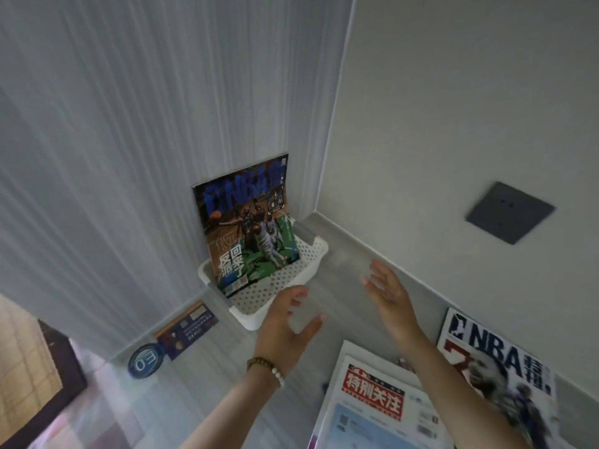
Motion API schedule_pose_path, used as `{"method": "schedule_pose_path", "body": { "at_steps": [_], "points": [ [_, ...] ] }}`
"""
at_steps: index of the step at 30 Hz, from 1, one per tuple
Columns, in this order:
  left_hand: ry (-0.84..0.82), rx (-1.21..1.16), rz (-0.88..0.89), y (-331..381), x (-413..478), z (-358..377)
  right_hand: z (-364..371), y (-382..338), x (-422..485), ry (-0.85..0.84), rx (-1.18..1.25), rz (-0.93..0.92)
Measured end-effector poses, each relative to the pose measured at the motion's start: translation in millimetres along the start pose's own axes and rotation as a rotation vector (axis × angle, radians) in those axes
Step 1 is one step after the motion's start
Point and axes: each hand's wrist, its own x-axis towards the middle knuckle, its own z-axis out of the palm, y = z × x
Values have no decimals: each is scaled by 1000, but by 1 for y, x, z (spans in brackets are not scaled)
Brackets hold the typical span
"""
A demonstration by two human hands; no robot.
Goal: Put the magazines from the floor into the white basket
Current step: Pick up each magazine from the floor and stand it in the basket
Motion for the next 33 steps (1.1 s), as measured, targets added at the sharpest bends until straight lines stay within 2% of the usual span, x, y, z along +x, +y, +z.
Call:
{"method": "schedule_pose_path", "body": {
  "at_steps": [3, 7, 11, 13, 15, 18, 20, 24, 28, 33],
  "points": [
    [-217, 63, -94, -10, -25, 30, -26, 28, -53, 57, -19, 116],
    [-427, 172, -192, -32, -52, 55, -44, 58, -119, 172, -31, 275],
    [-604, 193, -200, -48, -78, 68, -48, 75, -178, 282, 40, 344],
    [-622, 251, -166, -54, -94, 72, -47, 83, -202, 344, 81, 347],
    [-585, 267, -210, -58, -102, 73, -45, 90, -218, 398, 69, 370],
    [-547, 40, -393, -55, -100, 71, -37, 93, -239, 453, 81, 406],
    [-572, -42, -440, -51, -97, 68, -33, 94, -247, 502, 108, 407],
    [-731, 23, -340, -44, -114, 62, -26, 95, -254, 529, 289, 448],
    [-661, -49, -291, -34, -120, 49, -22, 86, -256, 527, 290, 458],
    [-596, -222, -190, -11, -89, 17, -20, 62, -235, 372, 326, 432]
  ]
}}
